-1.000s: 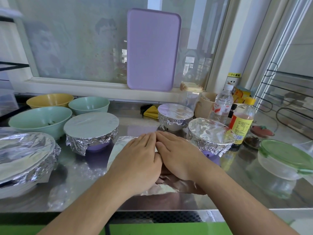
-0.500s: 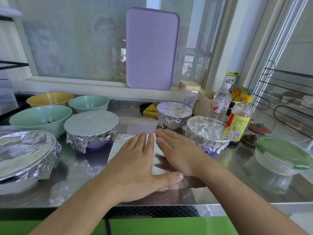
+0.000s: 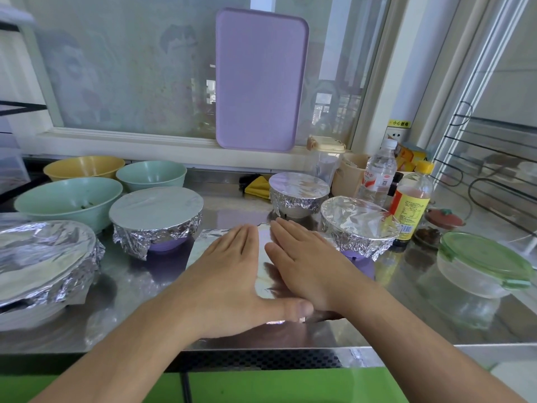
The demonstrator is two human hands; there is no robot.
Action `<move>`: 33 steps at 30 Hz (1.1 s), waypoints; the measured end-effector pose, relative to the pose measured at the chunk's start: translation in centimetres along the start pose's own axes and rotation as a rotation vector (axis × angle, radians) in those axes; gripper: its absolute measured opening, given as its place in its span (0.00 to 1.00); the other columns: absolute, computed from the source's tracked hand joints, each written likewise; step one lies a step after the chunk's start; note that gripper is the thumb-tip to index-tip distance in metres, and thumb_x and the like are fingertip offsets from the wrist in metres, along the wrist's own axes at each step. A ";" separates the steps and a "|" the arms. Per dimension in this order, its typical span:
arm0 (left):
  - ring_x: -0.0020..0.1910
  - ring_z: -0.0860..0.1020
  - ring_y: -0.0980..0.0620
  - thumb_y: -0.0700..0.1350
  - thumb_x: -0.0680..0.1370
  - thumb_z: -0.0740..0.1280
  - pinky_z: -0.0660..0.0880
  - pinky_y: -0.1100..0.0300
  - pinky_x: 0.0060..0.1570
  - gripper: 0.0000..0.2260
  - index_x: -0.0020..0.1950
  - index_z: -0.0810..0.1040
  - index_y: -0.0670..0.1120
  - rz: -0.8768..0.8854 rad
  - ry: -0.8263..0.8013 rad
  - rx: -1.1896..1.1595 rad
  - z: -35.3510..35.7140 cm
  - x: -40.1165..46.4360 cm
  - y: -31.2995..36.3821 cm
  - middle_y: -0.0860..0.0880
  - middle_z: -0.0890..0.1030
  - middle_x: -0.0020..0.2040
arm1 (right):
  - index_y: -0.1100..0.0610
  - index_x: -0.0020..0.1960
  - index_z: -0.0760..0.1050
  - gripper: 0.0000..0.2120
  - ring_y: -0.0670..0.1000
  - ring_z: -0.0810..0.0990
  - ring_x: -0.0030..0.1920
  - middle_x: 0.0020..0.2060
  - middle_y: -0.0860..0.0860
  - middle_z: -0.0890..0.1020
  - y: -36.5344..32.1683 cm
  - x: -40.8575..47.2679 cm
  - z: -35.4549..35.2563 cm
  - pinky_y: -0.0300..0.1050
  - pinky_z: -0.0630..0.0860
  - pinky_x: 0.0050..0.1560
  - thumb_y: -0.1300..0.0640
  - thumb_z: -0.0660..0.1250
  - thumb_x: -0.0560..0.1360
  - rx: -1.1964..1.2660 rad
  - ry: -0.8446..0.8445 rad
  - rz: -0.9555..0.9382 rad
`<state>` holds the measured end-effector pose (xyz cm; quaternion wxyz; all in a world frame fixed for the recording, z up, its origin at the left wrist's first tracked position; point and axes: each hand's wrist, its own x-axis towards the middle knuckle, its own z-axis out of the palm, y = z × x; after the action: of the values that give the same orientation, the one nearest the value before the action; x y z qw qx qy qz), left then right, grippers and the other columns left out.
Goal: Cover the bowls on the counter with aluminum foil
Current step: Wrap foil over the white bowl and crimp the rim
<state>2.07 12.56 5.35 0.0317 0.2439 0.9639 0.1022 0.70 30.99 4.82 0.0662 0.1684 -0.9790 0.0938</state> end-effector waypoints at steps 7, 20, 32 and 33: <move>0.82 0.36 0.59 0.81 0.69 0.38 0.37 0.61 0.79 0.54 0.85 0.35 0.47 -0.027 0.041 -0.046 0.9 0.3 -0.2 0.53 0.36 0.85 | 0.63 0.73 0.70 0.27 0.65 0.70 0.77 0.74 0.64 0.73 1.3 -1.6 1.1 0.64 0.68 0.77 0.45 0.48 0.87 0.118 0.048 -0.062; 0.83 0.34 0.55 0.87 0.63 0.40 0.39 0.56 0.81 0.62 0.83 0.31 0.45 -0.035 0.002 0.058 0.6 0.1 0.2 0.49 0.34 0.84 | 0.50 0.86 0.43 0.35 0.30 0.35 0.79 0.83 0.38 0.44 1.8 -5.4 -0.1 0.25 0.36 0.73 0.37 0.45 0.85 0.106 0.138 -0.039; 0.84 0.42 0.56 0.88 0.64 0.47 0.45 0.54 0.83 0.62 0.86 0.43 0.46 0.026 0.100 0.059 1.1 0.6 -0.2 0.50 0.46 0.86 | 0.60 0.71 0.74 0.30 0.57 0.70 0.75 0.71 0.56 0.76 -0.6 1.6 0.1 0.55 0.65 0.75 0.47 0.41 0.85 0.008 -0.039 -0.058; 0.84 0.42 0.55 0.87 0.65 0.47 0.44 0.55 0.82 0.63 0.85 0.43 0.45 0.016 0.095 0.067 1.1 0.6 -0.1 0.49 0.45 0.86 | 0.60 0.69 0.74 0.28 0.59 0.72 0.72 0.68 0.56 0.77 -0.2 1.6 0.3 0.58 0.68 0.71 0.47 0.43 0.86 -0.004 -0.030 -0.034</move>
<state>1.57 12.95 4.23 -0.0230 0.2476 0.9651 0.0818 -0.80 30.27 4.82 0.0533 0.1861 -0.9771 0.0882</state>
